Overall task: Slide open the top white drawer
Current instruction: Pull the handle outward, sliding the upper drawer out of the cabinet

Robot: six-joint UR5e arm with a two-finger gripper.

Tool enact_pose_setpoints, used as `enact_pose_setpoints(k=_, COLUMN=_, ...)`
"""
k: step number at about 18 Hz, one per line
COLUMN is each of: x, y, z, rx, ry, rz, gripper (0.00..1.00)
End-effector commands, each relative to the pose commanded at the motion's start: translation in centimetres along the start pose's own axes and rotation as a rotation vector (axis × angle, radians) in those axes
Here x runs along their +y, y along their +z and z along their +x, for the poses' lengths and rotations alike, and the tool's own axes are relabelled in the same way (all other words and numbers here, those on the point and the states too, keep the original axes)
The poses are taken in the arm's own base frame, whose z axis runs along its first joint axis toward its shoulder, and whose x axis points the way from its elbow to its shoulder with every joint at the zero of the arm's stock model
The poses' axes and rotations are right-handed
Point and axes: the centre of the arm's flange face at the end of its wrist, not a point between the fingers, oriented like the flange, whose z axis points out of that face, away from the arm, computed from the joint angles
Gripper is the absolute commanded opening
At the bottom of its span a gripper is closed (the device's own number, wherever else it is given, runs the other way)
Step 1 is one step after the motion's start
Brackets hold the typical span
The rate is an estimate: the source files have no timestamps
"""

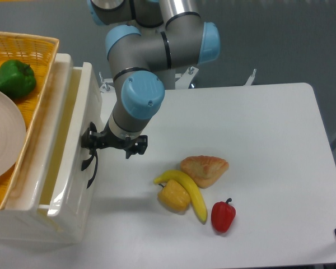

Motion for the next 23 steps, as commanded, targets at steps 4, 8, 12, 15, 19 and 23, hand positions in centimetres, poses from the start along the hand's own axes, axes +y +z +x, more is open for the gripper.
enact_pose_setpoints(k=4, x=-0.1, y=-0.2, z=-0.1, rx=-0.001, ry=0.0, rz=0.005, gripper=1.0)
enact_pose_setpoints(k=8, x=-0.3, y=-0.5, z=-0.1, rx=0.0, ry=0.0, rz=0.01, gripper=1.0)
enact_pose_setpoints(k=12, x=-0.3, y=-0.6, z=-0.1, rx=-0.001, ry=-0.001, rz=0.012, gripper=1.0)
enact_pose_setpoints(k=15, x=-0.3, y=-0.7, z=-0.3, rx=-0.002, ry=-0.004, rz=0.013, gripper=1.0)
enact_pose_setpoints(k=19, x=-0.3, y=-1.1, z=-1.1, rx=-0.002, ry=-0.016, rz=0.019, gripper=1.0)
enact_pose_setpoints(k=23, x=-0.3, y=-1.5, z=-1.9, rx=-0.006, ry=-0.027, rz=0.024, gripper=1.0)
